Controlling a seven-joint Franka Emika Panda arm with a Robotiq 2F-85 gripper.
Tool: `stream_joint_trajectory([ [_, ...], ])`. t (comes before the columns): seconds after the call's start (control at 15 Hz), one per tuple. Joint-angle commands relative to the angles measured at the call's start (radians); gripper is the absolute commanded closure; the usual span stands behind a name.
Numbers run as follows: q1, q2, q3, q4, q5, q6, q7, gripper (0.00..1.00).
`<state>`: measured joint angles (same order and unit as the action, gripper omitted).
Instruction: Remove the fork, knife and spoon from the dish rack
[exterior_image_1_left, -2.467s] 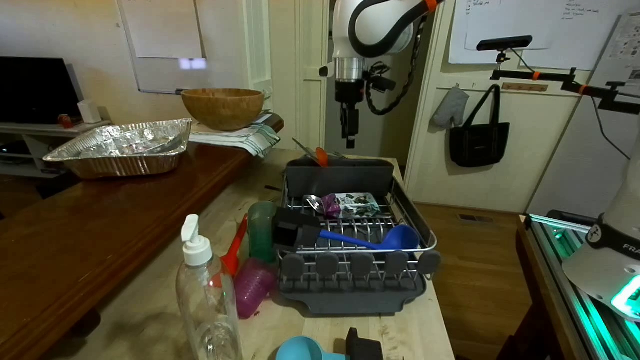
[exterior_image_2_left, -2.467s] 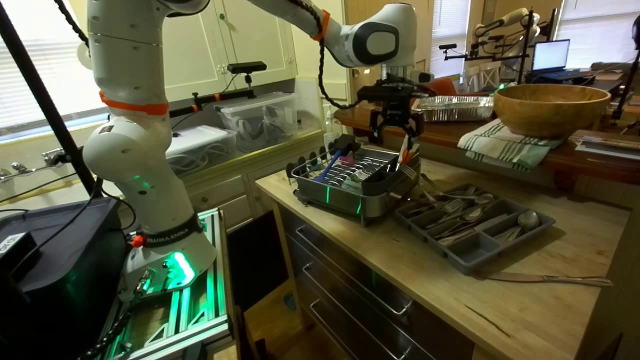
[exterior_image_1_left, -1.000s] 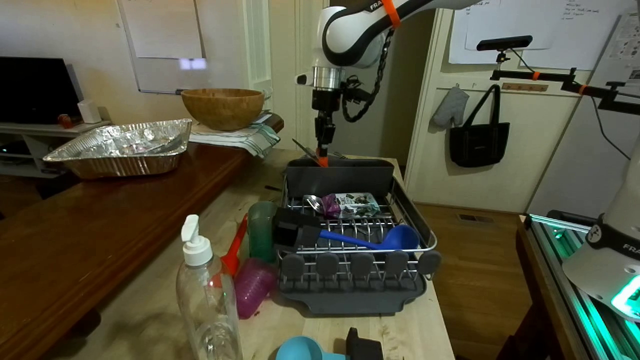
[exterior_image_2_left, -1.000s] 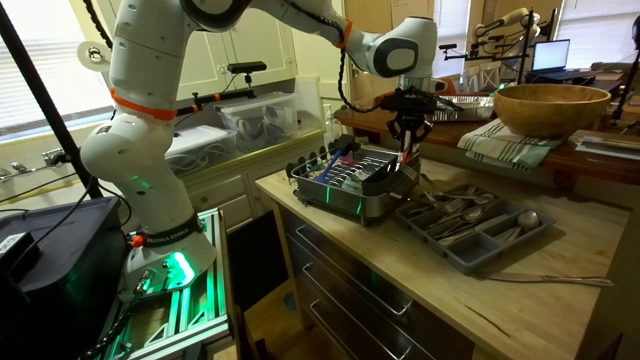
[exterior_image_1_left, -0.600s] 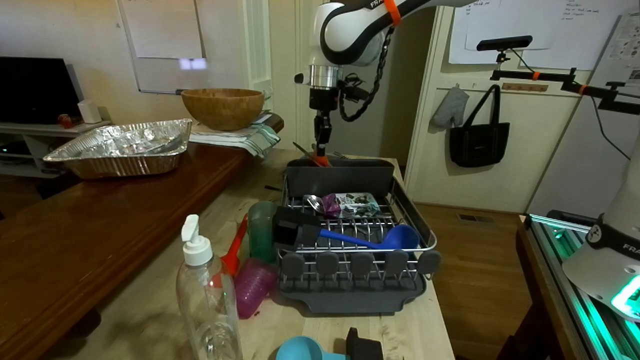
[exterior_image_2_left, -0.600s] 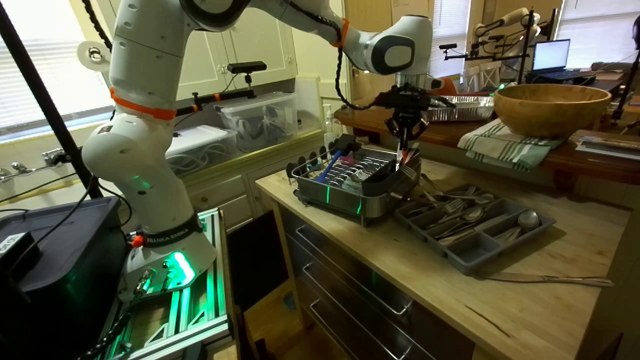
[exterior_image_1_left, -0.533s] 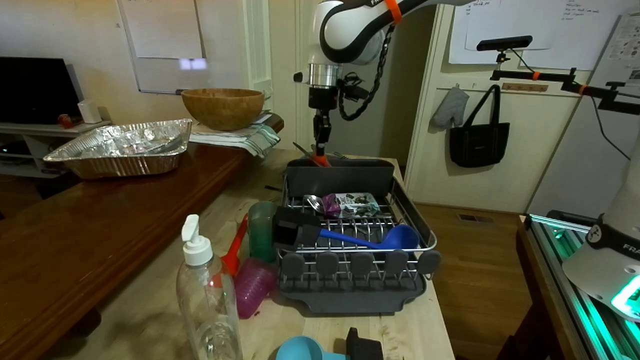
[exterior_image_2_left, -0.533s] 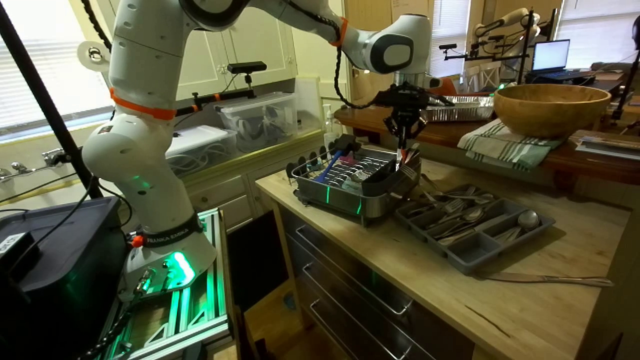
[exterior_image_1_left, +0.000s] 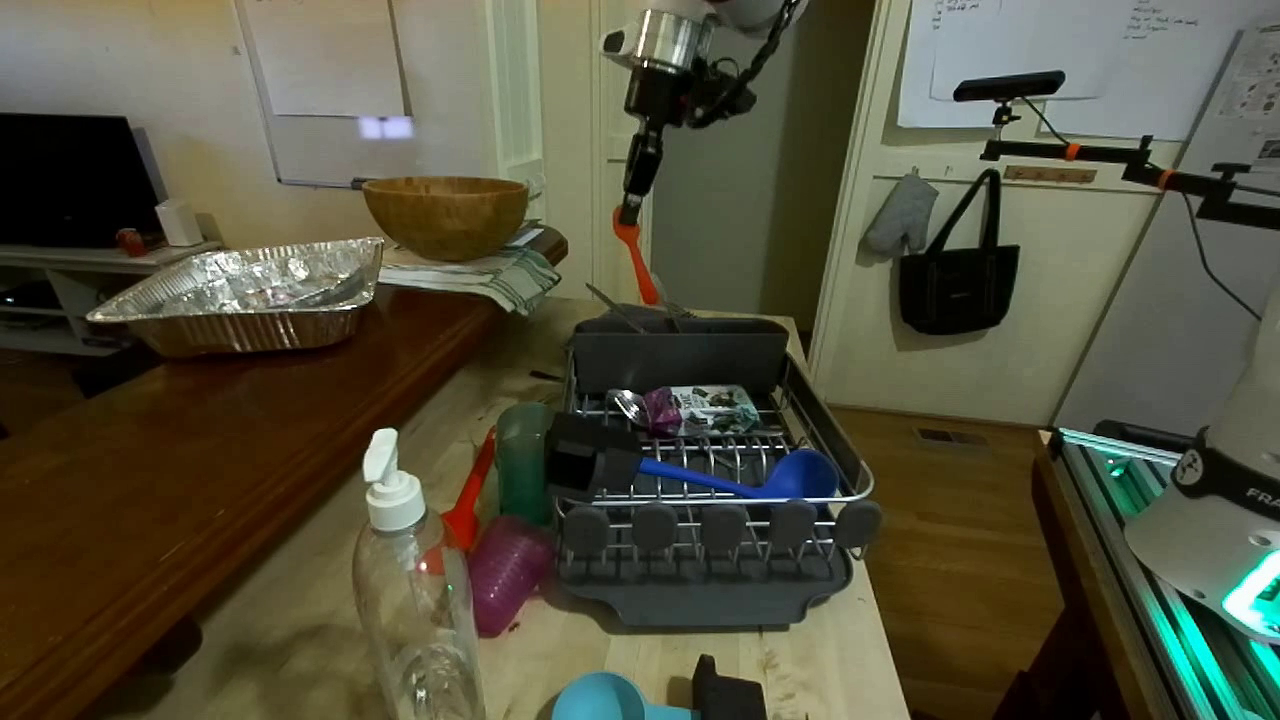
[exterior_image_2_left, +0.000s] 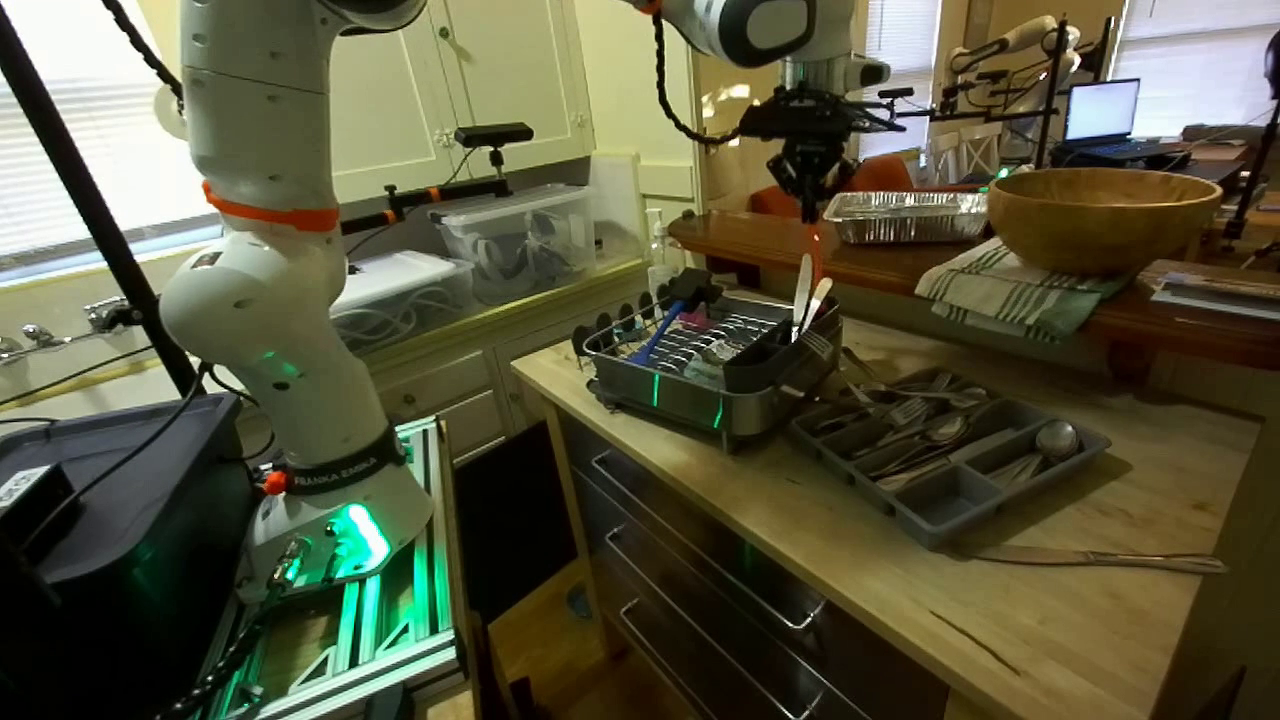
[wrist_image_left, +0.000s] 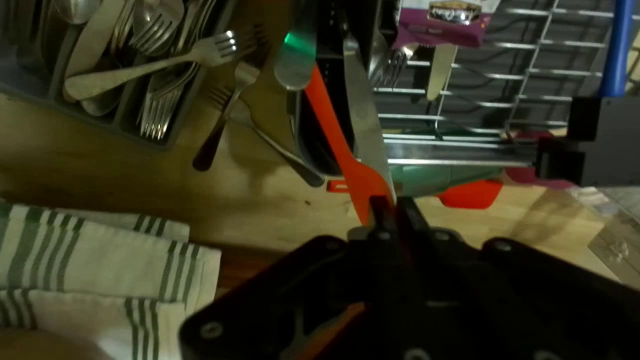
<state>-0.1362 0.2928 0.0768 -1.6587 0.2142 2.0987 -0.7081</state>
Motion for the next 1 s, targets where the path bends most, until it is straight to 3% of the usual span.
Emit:
stream_joint_trajectory([
  [0.0, -0.064, -0.101, -0.012, -0.039, 0.199, -0.031, -0.071, 0.98],
  [0.2, -0.084, -0.127, -0.047, -0.040, 0.329, -0.032, -0.105, 0.98],
  [0.33, -0.073, -0.148, -0.073, -0.074, 0.349, 0.068, -0.073, 0.98],
  [0.67, -0.034, -0.126, -0.125, -0.131, 0.171, 0.313, 0.164, 0.98],
  [0.93, -0.014, -0.075, -0.167, -0.165, -0.063, 0.379, 0.419, 0.98],
])
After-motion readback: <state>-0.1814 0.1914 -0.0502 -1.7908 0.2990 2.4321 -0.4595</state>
